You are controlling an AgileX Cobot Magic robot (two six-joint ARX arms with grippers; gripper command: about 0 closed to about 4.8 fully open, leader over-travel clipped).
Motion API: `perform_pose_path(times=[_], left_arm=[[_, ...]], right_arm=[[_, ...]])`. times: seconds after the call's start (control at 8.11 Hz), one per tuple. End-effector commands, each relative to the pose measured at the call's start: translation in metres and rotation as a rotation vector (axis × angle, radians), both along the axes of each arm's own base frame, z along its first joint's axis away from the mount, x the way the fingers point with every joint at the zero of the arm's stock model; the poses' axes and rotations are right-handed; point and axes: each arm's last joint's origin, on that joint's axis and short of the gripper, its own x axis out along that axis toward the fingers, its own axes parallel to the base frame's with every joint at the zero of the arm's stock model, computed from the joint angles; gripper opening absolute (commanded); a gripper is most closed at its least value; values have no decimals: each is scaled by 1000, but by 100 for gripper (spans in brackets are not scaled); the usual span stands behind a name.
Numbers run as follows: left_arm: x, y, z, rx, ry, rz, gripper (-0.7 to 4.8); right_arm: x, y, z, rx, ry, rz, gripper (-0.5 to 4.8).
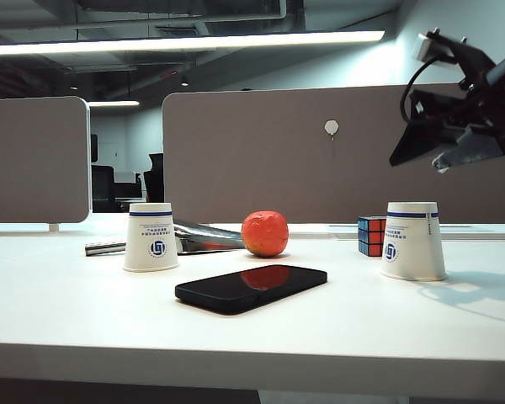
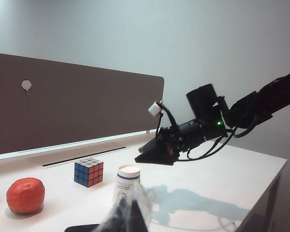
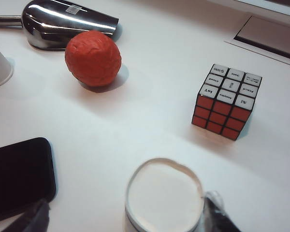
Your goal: Carefully pick up the cup on the right and stack it on top of the cup on the left.
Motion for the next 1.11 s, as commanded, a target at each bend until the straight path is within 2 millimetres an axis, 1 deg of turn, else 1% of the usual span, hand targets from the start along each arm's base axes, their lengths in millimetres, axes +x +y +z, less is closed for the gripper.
perform_pose_path(times=[0.12, 0.25, 0.37, 0.62, 0.86, 1.11], left_arm=[[0, 0, 1, -2, -7, 3, -5], [0, 0, 1, -2, -8, 3, -5], [0, 0, 1, -3, -8, 3, -5], [0, 0, 1, -3, -8, 3, -5], [0, 0, 1, -5, -6, 10, -5], [0, 0, 1, -5, -6, 10, -5]], right_arm=[[14, 1, -15, -5, -3, -3, 405], [21, 3, -31, -11, 39, -3, 405], [23, 3, -33, -10, 30, -4, 404], [25, 2, -32, -18, 4, -28, 404], [27, 3, -26, 19, -43, -33, 404], [28, 2, -27, 6, -44, -57, 404]])
